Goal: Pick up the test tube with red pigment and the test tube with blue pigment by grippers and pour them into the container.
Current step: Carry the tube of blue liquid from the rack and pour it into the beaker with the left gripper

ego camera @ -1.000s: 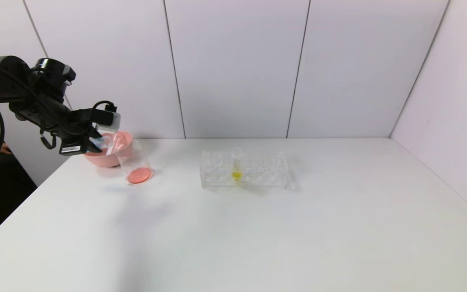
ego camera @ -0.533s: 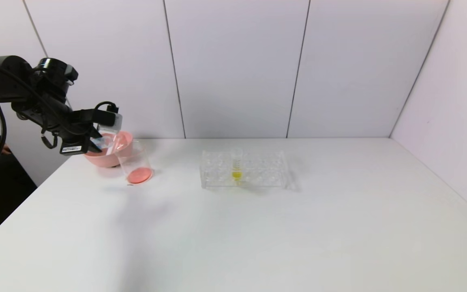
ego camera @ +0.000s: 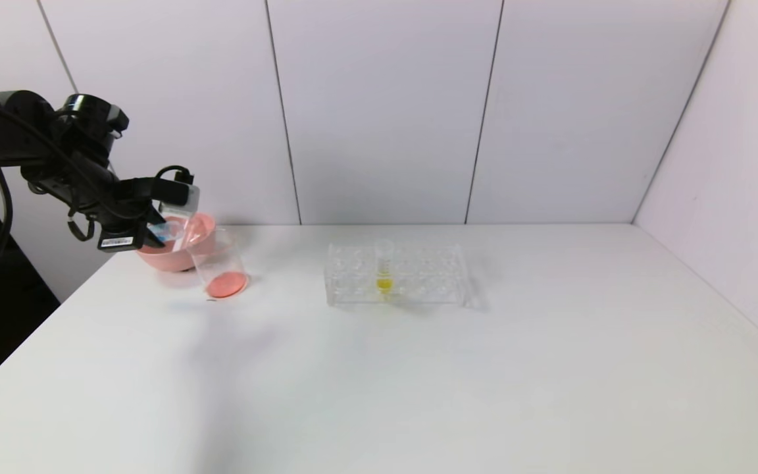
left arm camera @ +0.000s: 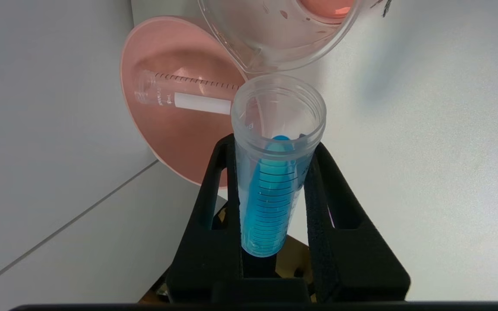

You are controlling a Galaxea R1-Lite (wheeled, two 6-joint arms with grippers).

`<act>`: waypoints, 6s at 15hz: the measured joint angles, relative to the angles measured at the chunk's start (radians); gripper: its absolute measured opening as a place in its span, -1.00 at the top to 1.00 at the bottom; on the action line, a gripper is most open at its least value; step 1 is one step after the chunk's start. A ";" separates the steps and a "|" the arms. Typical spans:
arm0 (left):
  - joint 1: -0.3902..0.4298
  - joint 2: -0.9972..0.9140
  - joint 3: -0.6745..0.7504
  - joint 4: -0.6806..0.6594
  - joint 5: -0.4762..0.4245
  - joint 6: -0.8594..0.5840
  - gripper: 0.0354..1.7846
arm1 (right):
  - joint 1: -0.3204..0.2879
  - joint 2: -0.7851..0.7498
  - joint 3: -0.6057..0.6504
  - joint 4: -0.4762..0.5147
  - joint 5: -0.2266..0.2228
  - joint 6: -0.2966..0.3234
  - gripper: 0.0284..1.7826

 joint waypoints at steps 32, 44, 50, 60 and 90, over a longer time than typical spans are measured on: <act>-0.117 0.017 -0.004 -0.018 0.288 -0.160 0.54 | 0.000 0.000 0.000 0.000 0.000 0.000 -0.99; -0.127 0.017 -0.004 -0.017 0.317 -0.169 0.54 | 0.000 0.000 0.000 0.000 0.000 0.000 -0.99; -0.138 0.018 -0.004 -0.020 0.341 -0.173 0.54 | 0.000 0.000 0.000 0.000 0.000 0.000 -0.99; -0.147 0.020 -0.004 -0.020 0.365 -0.180 0.54 | 0.000 0.000 0.000 0.000 0.000 0.000 -0.99; -0.197 0.019 -0.006 -0.021 0.517 -0.216 0.54 | 0.000 0.000 0.000 0.000 0.000 0.000 -0.99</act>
